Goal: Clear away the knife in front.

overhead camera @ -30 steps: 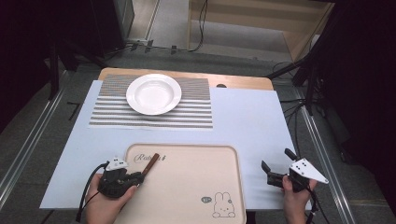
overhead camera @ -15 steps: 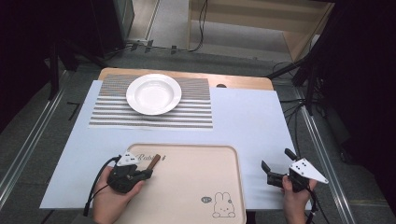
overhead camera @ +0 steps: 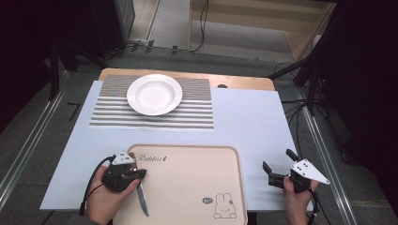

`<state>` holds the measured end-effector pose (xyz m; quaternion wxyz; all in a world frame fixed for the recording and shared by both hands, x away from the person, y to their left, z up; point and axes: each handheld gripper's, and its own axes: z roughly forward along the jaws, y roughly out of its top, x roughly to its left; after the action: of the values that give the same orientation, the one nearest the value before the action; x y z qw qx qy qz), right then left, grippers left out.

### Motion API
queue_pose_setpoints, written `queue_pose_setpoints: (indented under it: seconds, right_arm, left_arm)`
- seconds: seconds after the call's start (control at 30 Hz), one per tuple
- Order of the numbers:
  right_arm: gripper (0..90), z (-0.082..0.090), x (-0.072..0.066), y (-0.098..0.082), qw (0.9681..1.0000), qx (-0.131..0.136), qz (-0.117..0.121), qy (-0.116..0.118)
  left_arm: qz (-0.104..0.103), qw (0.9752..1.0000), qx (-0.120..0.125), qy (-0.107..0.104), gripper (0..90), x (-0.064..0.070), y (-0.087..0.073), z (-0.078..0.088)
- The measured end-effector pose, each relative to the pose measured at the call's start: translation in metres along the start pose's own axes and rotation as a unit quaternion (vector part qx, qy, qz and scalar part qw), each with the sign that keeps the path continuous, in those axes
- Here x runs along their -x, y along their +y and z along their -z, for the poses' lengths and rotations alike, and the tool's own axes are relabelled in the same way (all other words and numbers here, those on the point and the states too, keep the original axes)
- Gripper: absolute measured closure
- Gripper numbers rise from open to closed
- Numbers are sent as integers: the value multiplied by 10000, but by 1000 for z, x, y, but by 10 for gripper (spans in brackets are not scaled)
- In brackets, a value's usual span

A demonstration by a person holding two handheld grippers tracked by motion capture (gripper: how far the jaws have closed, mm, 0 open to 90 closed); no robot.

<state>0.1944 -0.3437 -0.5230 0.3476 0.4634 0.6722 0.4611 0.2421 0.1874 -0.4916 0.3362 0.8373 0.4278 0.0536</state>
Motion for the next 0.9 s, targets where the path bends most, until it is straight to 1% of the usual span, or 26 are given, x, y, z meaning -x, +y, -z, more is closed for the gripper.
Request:
queue_pose_setpoints:
  seconds: [0.2, 0.3, 0.43, 0.53, 0.63, 0.73, 0.77, 0.8, 0.83, 0.9]
  right_arm:
    - [0, 0, 0, 0, 10000, -1, 5, -3]
    - [0, 0, 0, 0, 10000, -2, 6, -1]
    - [0, 0, 0, 0, 10000, -4, 7, -1]
    - [0, 0, 0, 0, 10000, -4, 8, -3]
    - [0, 0, 0, 0, 10000, -3, 22, 1]
    - [0, 0, 0, 0, 10000, -12, 26, 0]
    - [0, 0, 0, 0, 10000, -12, 26, -1]
    - [0, 0, 0, 0, 10000, -11, 33, 2]
    - [0, 0, 0, 0, 10000, -11, 33, 2]
    - [0, 0, 0, 0, 10000, -4, 26, 10]
  left_arm:
    - [101, 9999, 14, 44, 900, -10, -4, 6]
    - [176, 9998, 64, 95, 900, -15, -6, 11]
    - [227, 9996, 115, 144, 900, -21, -8, 14]
    - [229, 9996, 121, 95, 900, -22, -9, 13]
    - [158, 9997, 126, 136, 899, -22, -9, 13]
    - [-10, 9995, 276, 142, 895, -21, -11, 12]
    - [-17, 9993, 364, 106, 876, -21, -12, 12]
    - [-50, 9990, 438, 49, 793, -21, -13, 13]
    - [-95, 9985, 540, -1, 793, -21, -13, 14]
    - [-157, 9970, 754, -111, 726, -19, -11, 17]
